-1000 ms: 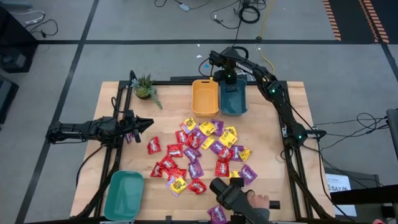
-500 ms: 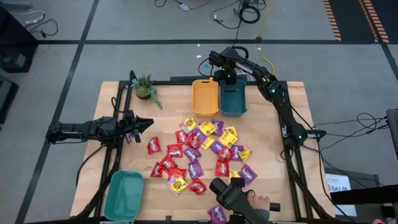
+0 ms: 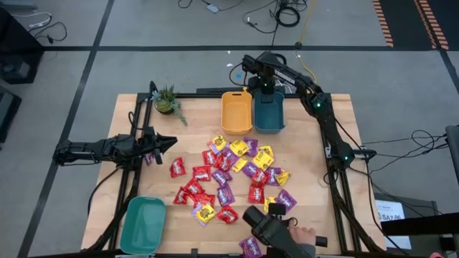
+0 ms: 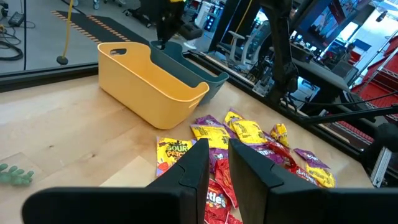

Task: Sort candy
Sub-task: Move the dark blue bin to the right side of the yellow bin, then move the blue bin to the left side of the yellow bin

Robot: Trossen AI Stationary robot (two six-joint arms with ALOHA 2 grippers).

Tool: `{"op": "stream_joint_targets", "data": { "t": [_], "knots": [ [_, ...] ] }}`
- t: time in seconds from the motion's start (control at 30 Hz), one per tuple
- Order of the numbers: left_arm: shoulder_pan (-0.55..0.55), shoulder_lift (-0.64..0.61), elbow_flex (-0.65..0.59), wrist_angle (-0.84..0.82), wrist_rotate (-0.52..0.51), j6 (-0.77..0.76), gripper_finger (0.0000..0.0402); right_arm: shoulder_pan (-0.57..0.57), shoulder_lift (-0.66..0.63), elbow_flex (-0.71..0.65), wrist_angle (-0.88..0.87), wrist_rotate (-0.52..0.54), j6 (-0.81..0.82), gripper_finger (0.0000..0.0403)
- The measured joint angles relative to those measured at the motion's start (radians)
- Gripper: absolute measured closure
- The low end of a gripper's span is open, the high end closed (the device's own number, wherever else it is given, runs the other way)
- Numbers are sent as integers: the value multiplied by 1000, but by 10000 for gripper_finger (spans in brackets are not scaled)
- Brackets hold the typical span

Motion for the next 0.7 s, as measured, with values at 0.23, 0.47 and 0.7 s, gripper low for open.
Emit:
{"op": "stream_joint_targets", "data": {
  "t": [0.23, 0.47, 0.7],
  "knots": [
    [0, 0, 0, 0, 0, 0, 331, 7, -102, 0, -5, -8, 41, 344],
    [0, 0, 0, 0, 0, 0, 331, -2, -244, 0, -17, -231, 389, 344],
    [0, 0, 0, 0, 0, 0, 331, 87, -438, -46, -42, -256, 573, 349]
  ]
}}
